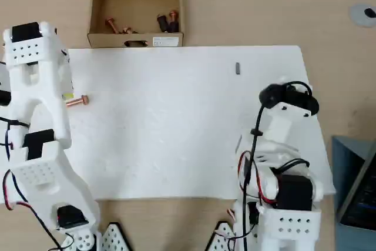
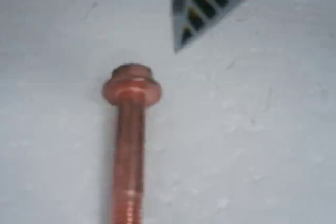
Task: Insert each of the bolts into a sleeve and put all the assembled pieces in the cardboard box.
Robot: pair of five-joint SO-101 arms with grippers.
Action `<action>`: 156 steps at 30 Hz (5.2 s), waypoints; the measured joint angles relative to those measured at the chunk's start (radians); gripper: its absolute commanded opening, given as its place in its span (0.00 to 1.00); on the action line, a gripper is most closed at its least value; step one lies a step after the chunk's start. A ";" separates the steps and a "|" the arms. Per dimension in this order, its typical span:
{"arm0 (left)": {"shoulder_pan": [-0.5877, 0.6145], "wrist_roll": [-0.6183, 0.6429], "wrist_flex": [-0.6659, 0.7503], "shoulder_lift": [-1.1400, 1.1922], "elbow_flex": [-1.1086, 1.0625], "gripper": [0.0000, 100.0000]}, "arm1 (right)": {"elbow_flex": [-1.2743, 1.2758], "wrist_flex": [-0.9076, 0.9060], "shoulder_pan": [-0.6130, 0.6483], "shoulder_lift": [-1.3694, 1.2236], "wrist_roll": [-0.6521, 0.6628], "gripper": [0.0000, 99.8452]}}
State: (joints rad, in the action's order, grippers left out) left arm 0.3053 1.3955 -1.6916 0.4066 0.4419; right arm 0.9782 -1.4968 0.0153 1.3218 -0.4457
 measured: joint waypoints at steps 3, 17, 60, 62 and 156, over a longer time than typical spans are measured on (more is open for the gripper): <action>0.000 -0.124 -0.034 0.000 0.000 0.31 | 0.000 0.000 0.000 0.000 0.000 0.01; 0.000 -1.036 -0.051 -0.189 -0.012 0.31 | 0.003 0.000 0.000 0.000 0.000 0.01; 0.084 -2.918 0.187 -0.005 -0.115 0.31 | 0.003 0.000 0.000 0.000 0.000 0.01; 0.084 -2.928 0.213 0.029 -0.115 0.31 | 0.003 0.000 0.000 0.000 0.000 0.01; -0.292 -1.412 0.310 -1.501 -0.939 0.00 | 0.126 0.101 0.167 0.454 0.322 0.01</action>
State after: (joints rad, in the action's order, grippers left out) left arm 0.0138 -0.0161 -1.3817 -1.0940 -0.4971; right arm 1.1040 -1.3955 0.1826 1.7760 -0.1235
